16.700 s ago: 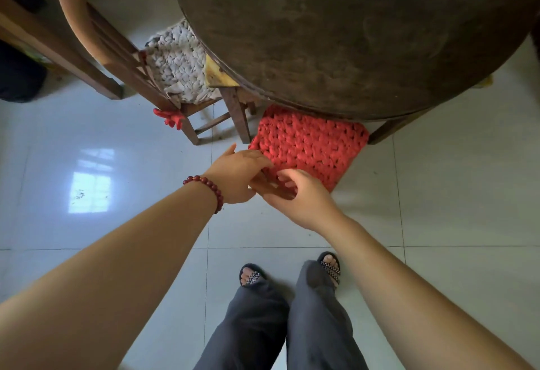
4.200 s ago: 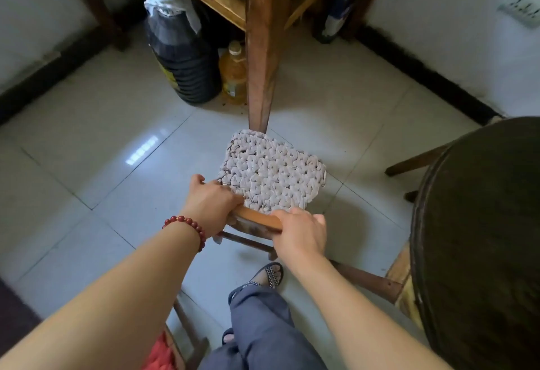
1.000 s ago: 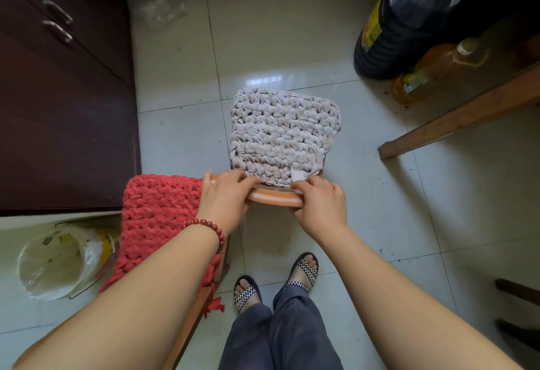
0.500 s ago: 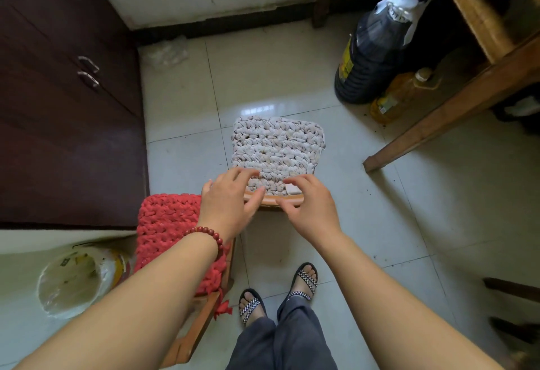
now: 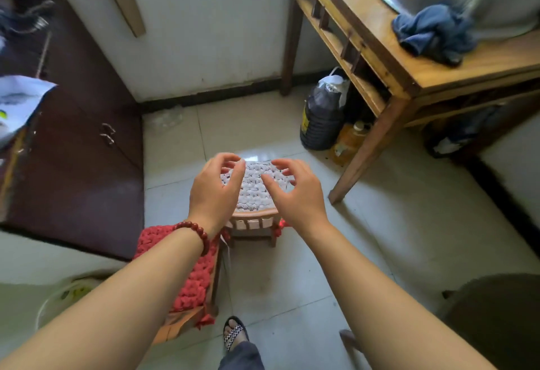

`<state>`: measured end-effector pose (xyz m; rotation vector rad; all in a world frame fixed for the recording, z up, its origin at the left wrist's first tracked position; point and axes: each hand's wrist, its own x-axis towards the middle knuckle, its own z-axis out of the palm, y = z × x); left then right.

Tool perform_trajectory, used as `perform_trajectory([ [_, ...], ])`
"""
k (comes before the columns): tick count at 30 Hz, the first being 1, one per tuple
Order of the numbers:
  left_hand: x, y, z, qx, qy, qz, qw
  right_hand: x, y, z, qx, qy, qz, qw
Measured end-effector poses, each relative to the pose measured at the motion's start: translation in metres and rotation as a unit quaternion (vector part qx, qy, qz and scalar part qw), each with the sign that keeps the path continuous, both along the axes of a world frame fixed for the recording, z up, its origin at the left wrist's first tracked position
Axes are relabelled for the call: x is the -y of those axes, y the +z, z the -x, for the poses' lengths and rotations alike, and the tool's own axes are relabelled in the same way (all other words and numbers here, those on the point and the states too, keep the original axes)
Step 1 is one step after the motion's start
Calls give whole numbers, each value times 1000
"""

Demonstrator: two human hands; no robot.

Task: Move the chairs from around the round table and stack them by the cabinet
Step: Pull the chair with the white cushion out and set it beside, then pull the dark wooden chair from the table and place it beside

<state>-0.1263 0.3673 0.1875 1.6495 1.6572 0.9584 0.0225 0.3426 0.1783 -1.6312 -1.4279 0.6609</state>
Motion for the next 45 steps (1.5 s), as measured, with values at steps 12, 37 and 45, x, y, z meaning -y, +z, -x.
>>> perform_trajectory([
  [12, 138, 108, -109, 91, -11, -84, 992, 123, 94, -77, -37, -5, -122, 992],
  [37, 380, 164, -183, 199, -354, -103, 908, 451, 165, -117, -33, -362, -177, 915],
  [45, 499, 174, -244, 202, -462, -89, 859, 592, 172, -150, -21, -485, -176, 856],
])
